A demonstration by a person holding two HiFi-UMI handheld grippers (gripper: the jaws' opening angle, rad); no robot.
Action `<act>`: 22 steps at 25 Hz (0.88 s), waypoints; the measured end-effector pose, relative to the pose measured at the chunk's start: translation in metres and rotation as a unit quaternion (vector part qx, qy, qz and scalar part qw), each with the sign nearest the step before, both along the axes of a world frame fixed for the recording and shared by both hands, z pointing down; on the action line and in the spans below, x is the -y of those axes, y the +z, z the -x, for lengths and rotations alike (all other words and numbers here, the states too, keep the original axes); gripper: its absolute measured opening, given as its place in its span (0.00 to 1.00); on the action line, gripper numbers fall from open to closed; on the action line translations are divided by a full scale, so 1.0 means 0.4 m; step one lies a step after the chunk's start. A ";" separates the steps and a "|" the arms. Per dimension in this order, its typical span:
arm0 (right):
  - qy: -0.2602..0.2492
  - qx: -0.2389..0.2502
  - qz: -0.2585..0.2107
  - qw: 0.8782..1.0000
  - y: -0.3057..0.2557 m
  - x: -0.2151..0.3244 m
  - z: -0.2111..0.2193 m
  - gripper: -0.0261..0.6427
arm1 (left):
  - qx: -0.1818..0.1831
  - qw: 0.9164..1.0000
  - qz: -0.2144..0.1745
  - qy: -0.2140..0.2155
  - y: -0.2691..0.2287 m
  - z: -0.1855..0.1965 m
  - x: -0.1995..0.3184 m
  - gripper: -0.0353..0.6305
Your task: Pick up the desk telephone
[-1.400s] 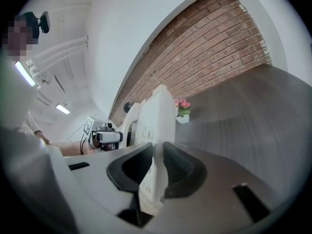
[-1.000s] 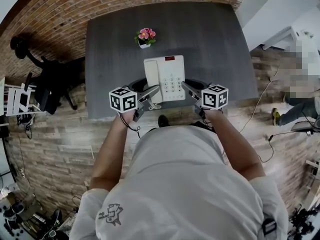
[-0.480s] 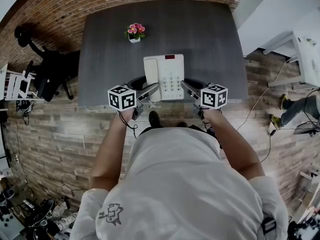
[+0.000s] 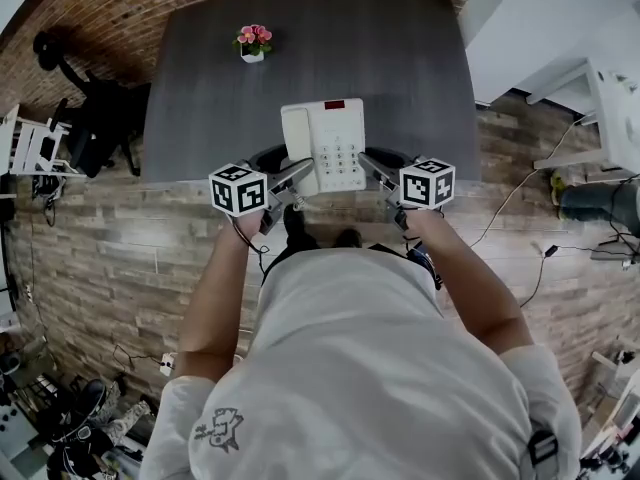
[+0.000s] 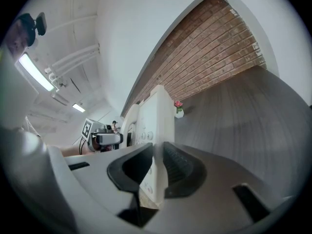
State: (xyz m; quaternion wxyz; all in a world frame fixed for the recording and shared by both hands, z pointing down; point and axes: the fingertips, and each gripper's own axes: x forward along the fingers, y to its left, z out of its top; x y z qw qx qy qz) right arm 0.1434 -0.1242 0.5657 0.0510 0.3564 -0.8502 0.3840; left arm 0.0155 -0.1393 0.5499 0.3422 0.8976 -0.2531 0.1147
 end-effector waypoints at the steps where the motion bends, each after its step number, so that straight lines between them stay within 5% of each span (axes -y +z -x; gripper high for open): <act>1: -0.002 0.001 0.002 1.000 0.001 0.004 -0.005 0.15 | 0.002 1.000 0.002 -0.002 0.000 -0.006 0.002 0.54; 22: 0.025 0.002 -0.011 1.000 -0.045 -0.096 0.043 0.15 | 0.000 1.000 -0.006 0.021 -0.040 0.040 -0.080 0.54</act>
